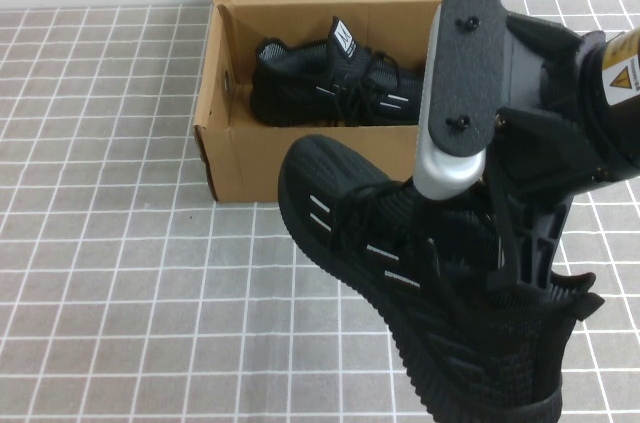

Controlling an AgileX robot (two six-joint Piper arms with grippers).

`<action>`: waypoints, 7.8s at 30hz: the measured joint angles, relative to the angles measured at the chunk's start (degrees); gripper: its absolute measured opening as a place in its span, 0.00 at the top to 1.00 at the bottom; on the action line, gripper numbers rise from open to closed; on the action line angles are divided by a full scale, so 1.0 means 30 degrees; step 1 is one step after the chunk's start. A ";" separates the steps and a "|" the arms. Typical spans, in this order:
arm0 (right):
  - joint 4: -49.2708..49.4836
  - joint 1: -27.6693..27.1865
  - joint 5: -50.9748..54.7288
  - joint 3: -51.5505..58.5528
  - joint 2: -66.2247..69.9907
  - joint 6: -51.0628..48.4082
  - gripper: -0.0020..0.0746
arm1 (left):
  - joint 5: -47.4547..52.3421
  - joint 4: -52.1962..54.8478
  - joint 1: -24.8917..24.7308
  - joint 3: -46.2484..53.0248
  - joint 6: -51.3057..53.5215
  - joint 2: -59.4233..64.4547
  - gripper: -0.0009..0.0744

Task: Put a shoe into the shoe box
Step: Hand over the shoe, then place the shoe in the shoe box

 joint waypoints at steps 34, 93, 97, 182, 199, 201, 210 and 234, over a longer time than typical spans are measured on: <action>0.0063 0.0000 0.0028 0.0000 0.0000 -0.0034 0.98 | 1.1773 -0.9070 0.0000 -0.9336 0.8756 1.1224 0.99; -0.2055 0.0000 0.1101 -0.2852 0.2445 0.2491 0.98 | 1.4517 -0.6093 -0.8563 -1.9490 1.2386 2.0259 0.99; -0.2055 0.0000 0.1613 -0.2852 0.2445 -0.0570 0.98 | 1.5520 -0.5954 -0.6639 -2.0100 1.2465 2.0374 0.99; 0.1571 0.0000 0.0040 -0.2963 0.1551 -1.3046 0.98 | 2.1622 -1.5512 0.0611 -2.5154 0.8647 3.0013 0.36; 0.1571 0.0000 -0.0865 -0.2963 0.1551 -1.3089 0.98 | 2.1622 -1.5296 -0.1246 -2.5154 0.7856 3.0013 0.45; 0.1571 0.0000 -0.0865 -0.2963 0.1551 -1.3089 0.98 | 2.1622 -1.5106 -0.1246 -2.5154 0.7808 3.0013 0.46; 0.0606 0.0000 -0.0865 -0.2963 0.1551 -1.2301 0.98 | 2.1622 -1.3719 -0.1277 -2.5329 0.6976 3.0013 0.48; -0.1293 0.0000 -0.1306 -0.2976 0.1759 -0.9945 0.98 | 2.1328 -1.4873 -0.1277 -2.5378 0.6983 3.0013 0.56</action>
